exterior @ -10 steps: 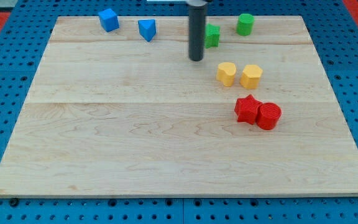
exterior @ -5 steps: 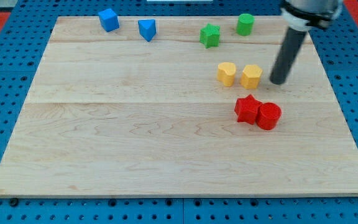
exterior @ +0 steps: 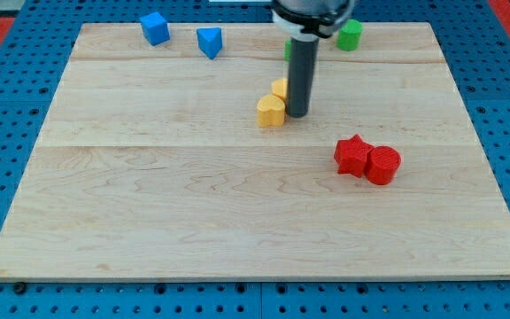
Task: Push yellow hexagon to the middle center
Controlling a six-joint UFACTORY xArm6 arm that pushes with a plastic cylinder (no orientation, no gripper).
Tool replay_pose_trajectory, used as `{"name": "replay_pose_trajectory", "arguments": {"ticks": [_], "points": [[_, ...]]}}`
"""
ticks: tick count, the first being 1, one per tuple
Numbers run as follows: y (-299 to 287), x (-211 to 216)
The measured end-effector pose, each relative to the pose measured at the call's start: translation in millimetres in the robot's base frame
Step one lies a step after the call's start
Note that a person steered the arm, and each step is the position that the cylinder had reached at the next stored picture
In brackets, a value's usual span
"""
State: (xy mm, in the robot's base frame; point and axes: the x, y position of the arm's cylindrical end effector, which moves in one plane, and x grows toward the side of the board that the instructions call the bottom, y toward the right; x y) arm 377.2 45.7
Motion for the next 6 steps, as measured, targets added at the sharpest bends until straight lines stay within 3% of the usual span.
{"name": "replay_pose_trajectory", "arguments": {"ticks": [3, 5, 6], "points": [[-8.6, -43.0], [-23.9, -37.4], [10.5, -34.6]]}}
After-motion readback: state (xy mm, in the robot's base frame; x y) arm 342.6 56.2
